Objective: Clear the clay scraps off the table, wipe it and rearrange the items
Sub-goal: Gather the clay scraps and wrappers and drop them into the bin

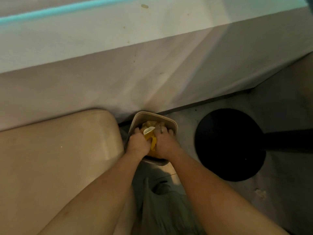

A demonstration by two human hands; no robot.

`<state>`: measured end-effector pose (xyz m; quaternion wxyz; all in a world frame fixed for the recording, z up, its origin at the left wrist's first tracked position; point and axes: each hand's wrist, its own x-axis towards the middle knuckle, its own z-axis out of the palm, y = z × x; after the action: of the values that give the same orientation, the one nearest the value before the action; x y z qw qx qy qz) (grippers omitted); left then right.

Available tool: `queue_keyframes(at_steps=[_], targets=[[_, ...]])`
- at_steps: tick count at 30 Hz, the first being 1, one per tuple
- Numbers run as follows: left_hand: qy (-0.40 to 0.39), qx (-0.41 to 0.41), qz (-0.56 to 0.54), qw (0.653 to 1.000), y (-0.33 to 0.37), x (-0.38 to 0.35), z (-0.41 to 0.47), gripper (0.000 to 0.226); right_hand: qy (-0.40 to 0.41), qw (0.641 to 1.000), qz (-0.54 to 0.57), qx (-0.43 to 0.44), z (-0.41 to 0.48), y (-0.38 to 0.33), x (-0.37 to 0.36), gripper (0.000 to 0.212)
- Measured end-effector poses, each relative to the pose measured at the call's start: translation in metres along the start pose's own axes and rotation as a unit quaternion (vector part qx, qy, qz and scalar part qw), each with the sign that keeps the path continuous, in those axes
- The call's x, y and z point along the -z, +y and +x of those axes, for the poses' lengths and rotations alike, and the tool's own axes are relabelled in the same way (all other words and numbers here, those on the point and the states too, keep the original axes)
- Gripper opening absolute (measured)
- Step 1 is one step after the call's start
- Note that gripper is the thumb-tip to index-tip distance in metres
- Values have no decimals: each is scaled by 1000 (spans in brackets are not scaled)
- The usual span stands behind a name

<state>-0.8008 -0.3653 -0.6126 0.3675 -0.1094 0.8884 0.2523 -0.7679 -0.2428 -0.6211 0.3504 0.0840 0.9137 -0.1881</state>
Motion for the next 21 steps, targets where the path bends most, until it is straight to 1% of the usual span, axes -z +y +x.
queue_keyframes(at_steps=[2,5,8,12,15,18,21], targets=[[19,-23,-17,999,5,13,-16,76,15,999,36,-4,-18,-1,14,72],[39,-66,-39,996,17,40,-51,78,36,995,92,-16,-49,-7,41,66],[45,-88,-48,994,34,74,-93,68,68,988,129,-41,-84,-18,72,60],[73,-138,-80,984,65,123,-162,56,87,985,144,-46,-149,-38,128,67],[93,-165,-59,980,87,162,-220,60,110,976,180,-51,-205,-56,167,70],[92,-203,-22,975,110,199,-275,62,147,962,228,-27,-264,-70,210,70],[88,-239,7,967,130,220,-330,65,187,951,246,-3,-328,-71,246,70]])
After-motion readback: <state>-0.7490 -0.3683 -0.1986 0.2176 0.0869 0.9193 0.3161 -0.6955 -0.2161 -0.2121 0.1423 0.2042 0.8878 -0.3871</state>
